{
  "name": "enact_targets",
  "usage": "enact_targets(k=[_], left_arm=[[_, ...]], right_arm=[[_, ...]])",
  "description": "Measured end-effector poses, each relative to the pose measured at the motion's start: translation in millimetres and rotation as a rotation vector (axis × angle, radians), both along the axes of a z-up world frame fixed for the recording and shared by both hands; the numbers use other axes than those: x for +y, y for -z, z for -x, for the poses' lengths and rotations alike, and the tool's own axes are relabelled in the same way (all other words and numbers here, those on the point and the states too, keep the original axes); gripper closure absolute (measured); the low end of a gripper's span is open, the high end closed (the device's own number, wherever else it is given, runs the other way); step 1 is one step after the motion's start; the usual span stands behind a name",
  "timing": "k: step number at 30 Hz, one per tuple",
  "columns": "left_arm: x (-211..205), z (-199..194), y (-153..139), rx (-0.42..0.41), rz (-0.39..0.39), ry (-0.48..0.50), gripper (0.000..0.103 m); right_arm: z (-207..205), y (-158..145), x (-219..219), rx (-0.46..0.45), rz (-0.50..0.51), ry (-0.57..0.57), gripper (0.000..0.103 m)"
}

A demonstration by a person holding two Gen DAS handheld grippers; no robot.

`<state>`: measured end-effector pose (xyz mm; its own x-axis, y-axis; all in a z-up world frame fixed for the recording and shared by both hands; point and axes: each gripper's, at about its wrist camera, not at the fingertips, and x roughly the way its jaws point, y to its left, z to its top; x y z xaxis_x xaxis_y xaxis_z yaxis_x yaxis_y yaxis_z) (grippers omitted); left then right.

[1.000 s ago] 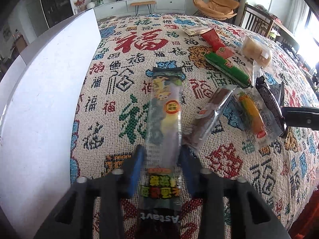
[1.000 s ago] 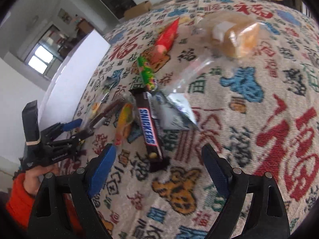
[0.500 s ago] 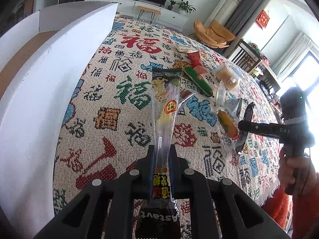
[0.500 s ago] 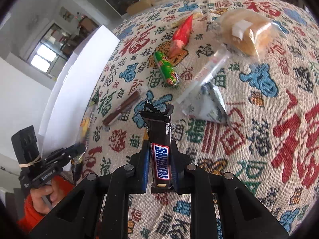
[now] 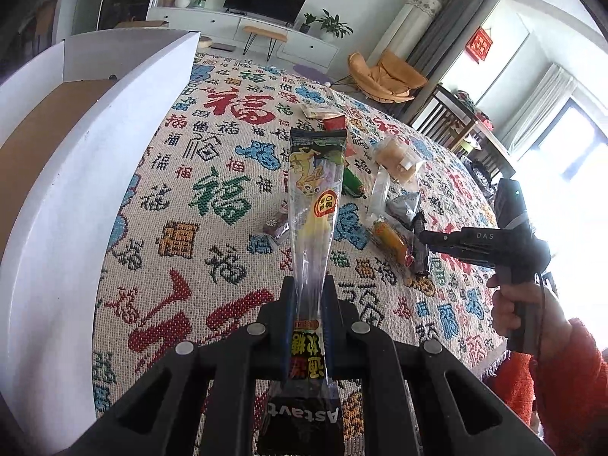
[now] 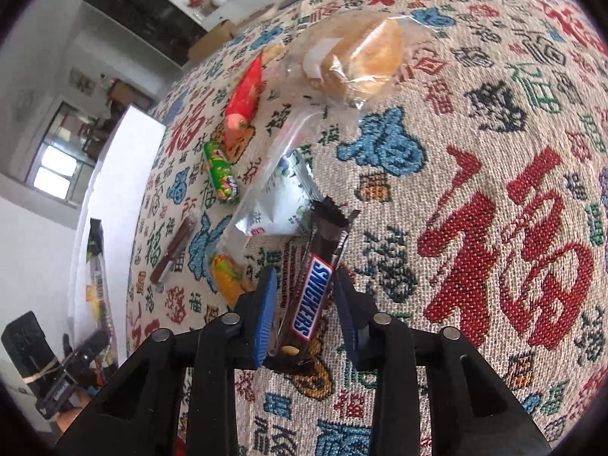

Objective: Organize snacks
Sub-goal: 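Lift the Astavt pack with the left tool while the right tool grasps the Snickers bar, then carry both snacks over the box and open both tools to drop them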

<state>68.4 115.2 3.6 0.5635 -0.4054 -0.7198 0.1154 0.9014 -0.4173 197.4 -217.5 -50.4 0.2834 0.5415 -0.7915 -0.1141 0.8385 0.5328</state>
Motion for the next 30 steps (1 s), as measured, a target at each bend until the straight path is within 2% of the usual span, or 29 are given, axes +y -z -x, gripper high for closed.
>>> enact_targets(k=[1,3,8,10,13,15,20,22,25,27,30], left_arm=[[1,1,-1,-0.002,0.004,-0.002,0.091],[2,3,-5,-0.013,0.021,-0.004,0.091],[2,9,-21,-0.052,0.033,0.004,0.091],[1,10,-23,-0.059,0.035,0.006,0.091],[-1,10,-22,-0.06,0.039,0.008,0.091],[-1,12,-24,-0.061,0.043,0.007,0.091],[13,22,-40,-0.091,0.082,-0.009,0.091],[29,29,-54,-0.11,0.126,-0.03,0.091],[64,39,-81,-0.164,0.167,-0.082,0.091],[93,45,-100,-0.2,0.155,-0.14,0.091],[143,50,-117,-0.219,0.078,-0.258,0.091]], right_arm=[[0,2,-1,0.006,0.003,-0.004,0.082],[3,2,-4,-0.002,-0.008,-0.002,0.085],[8,-15,-14,-0.056,-0.014,0.036,0.087],[7,-19,-12,-0.065,0.033,0.023,0.087],[2,-13,1,-0.049,0.124,-0.026,0.083],[-3,0,8,-0.006,0.129,-0.042,0.074],[-5,-3,5,-0.021,0.14,-0.019,0.086],[1,-17,-4,-0.059,0.151,0.012,0.086],[12,-58,-2,-0.12,0.068,0.005,0.086],[20,-93,19,-0.172,0.002,-0.056,0.086],[31,-146,77,-0.245,-0.118,-0.179,0.086]])
